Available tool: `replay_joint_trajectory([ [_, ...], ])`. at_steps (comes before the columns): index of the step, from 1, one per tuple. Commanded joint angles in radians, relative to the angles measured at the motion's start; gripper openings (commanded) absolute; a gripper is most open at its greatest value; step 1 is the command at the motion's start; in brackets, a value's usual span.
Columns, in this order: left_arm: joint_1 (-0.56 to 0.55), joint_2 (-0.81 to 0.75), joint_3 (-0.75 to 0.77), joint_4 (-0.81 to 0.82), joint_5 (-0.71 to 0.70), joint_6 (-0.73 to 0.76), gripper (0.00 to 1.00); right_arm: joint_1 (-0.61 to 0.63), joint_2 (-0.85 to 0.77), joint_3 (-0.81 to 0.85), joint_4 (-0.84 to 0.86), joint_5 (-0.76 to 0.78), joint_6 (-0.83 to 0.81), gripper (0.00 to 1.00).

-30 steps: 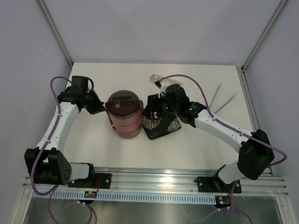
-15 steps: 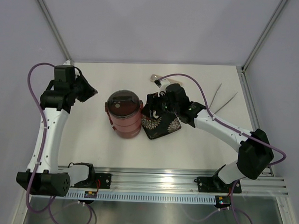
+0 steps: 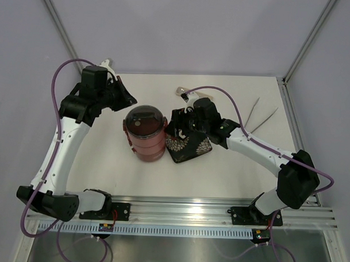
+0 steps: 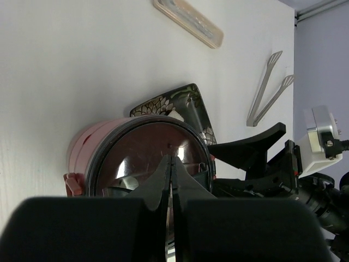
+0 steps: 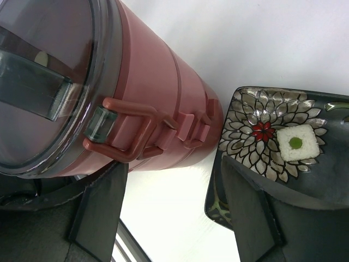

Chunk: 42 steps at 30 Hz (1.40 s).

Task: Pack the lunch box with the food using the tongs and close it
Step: Close the fastener on the packing box.

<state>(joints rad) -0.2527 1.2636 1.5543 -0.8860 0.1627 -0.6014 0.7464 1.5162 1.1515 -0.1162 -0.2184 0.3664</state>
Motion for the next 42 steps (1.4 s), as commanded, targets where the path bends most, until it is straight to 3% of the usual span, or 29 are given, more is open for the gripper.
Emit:
replay_joint_trajectory([
  [1,-0.011,-0.03,-0.003,-0.001,0.02,0.037,0.0,0.008,0.004,0.007,0.036,0.05,0.011,0.77],
  [18,-0.025,-0.076,-0.131,0.081,0.179,-0.032,0.0,0.01,0.015,0.004,0.053,0.082,0.022,0.77],
  [28,-0.023,-0.067,-0.163,0.032,0.146,-0.008,0.0,0.008,-0.016,-0.038,0.061,0.169,0.06,0.77],
  [42,-0.023,-0.072,-0.174,0.018,0.117,-0.003,0.0,-0.012,0.03,-0.021,0.021,0.156,0.088,0.78],
])
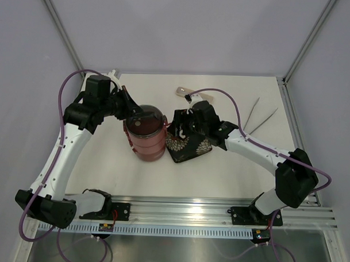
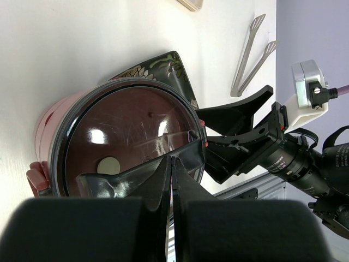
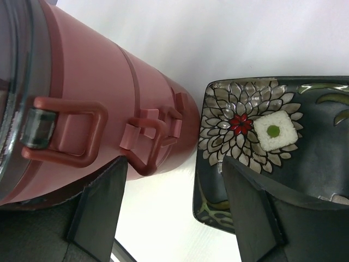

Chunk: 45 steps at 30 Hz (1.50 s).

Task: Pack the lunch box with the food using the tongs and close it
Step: Close the fastener on the packing box.

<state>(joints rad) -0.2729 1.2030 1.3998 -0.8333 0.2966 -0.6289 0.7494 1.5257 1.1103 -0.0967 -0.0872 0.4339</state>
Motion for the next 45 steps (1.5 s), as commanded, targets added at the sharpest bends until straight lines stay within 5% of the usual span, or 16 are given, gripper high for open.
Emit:
replay_joint_trajectory([
  [1,-0.003,-0.013,-0.019,-0.035,-0.019,0.024,0.0,-0.021,0.03,0.02,0.0,0.018,0.025,0.78],
  [14,-0.003,-0.019,-0.021,-0.043,-0.028,0.028,0.0,-0.044,0.008,0.031,-0.041,0.043,0.051,0.77],
  [28,0.003,-0.028,0.034,-0.085,-0.103,0.046,0.0,-0.041,0.183,0.227,-0.225,0.063,0.002,0.75],
  [37,0.19,-0.114,-0.082,-0.043,-0.103,-0.028,0.0,-0.015,0.188,0.253,-0.218,0.016,-0.026,0.75],
  [45,0.209,-0.109,-0.163,-0.052,-0.145,-0.052,0.0,-0.088,0.139,0.194,-0.293,0.069,0.012,0.75],
])
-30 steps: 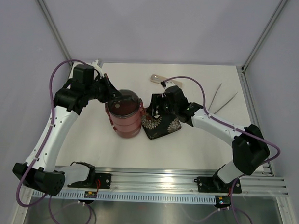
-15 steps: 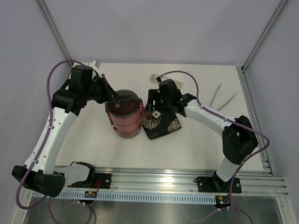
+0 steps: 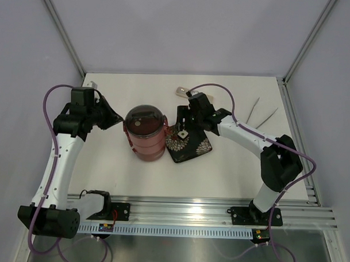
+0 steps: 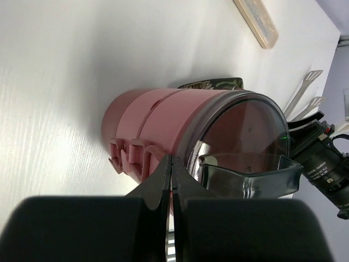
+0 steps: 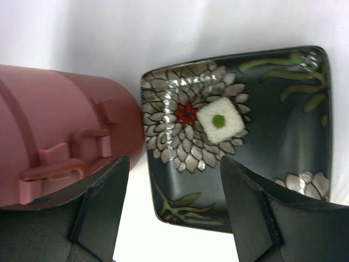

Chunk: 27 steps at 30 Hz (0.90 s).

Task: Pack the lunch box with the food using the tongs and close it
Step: Close the fastener on the packing box.

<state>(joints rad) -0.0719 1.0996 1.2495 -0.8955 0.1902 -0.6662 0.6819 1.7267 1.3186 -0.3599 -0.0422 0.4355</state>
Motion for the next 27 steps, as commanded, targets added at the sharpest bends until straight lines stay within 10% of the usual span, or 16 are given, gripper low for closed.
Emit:
replay_joint_trajectory([
  [1,0.011,-0.001,-0.031,0.01,-0.044,-0.016,0.0,-0.021,-0.071,-0.016,-0.037,0.016,0.011,0.75],
  [27,0.05,0.069,-0.179,0.082,-0.034,-0.055,0.0,0.044,0.008,0.111,-0.042,-0.119,0.002,0.75],
])
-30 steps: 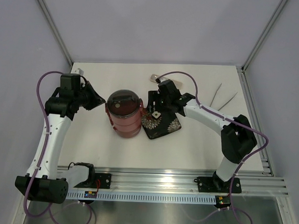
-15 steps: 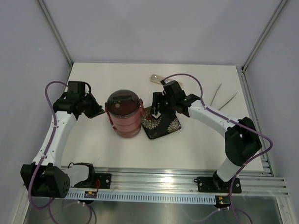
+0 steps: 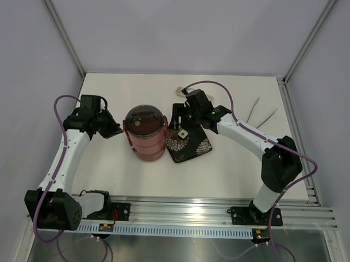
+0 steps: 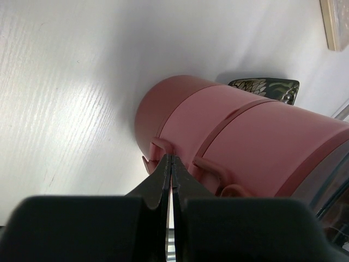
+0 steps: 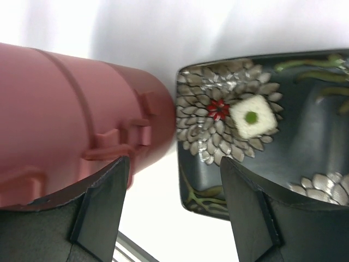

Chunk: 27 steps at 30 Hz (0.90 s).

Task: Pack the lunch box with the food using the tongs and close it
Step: Close the fastener on the packing box.

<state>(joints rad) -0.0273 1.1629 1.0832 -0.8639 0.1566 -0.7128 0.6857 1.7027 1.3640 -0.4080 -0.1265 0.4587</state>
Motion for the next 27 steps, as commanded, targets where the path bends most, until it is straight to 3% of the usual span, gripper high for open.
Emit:
replay_joint_trajectory([
  [1,0.006,0.006,-0.014,0.055,0.001,-0.005,0.0,0.054,0.041,0.093,0.005,-0.036,-0.023,0.75],
  [7,0.004,0.014,-0.012,0.068,0.02,-0.001,0.0,0.064,0.083,0.136,0.005,-0.108,-0.037,0.75],
  [20,0.004,0.017,-0.012,0.062,0.014,0.009,0.0,-0.018,-0.061,-0.022,0.044,0.08,0.046,0.76],
  [27,0.006,0.023,0.0,0.049,-0.003,0.013,0.0,-0.018,-0.038,-0.002,0.026,0.021,0.026,0.75],
])
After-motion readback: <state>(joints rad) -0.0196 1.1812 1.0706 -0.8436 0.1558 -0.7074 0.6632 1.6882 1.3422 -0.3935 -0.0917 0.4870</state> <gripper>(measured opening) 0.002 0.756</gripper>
